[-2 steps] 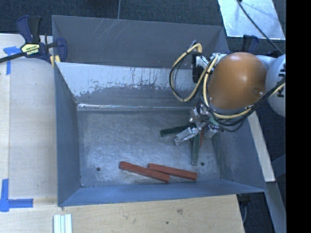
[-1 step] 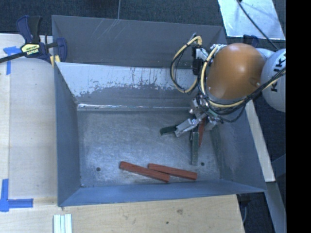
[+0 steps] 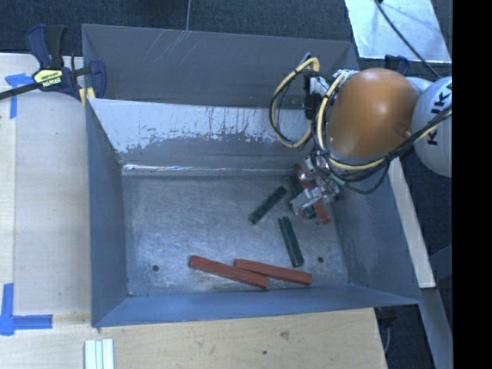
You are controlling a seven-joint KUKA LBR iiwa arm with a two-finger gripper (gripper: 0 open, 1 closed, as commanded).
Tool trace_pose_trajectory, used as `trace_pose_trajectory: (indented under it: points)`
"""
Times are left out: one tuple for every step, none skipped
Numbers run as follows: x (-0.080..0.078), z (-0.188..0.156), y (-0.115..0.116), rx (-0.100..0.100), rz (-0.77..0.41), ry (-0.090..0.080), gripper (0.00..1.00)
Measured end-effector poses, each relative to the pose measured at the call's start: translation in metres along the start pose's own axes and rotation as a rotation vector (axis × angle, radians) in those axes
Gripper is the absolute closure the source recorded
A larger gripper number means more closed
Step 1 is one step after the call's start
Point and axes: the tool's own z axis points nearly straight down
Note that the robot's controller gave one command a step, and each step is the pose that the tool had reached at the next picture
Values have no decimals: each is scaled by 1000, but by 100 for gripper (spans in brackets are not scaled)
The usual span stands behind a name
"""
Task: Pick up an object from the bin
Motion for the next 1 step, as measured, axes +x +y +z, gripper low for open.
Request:
trace_pose_trajectory:
  points:
    - [5, -161, -2, 11, 8, 4, 100]
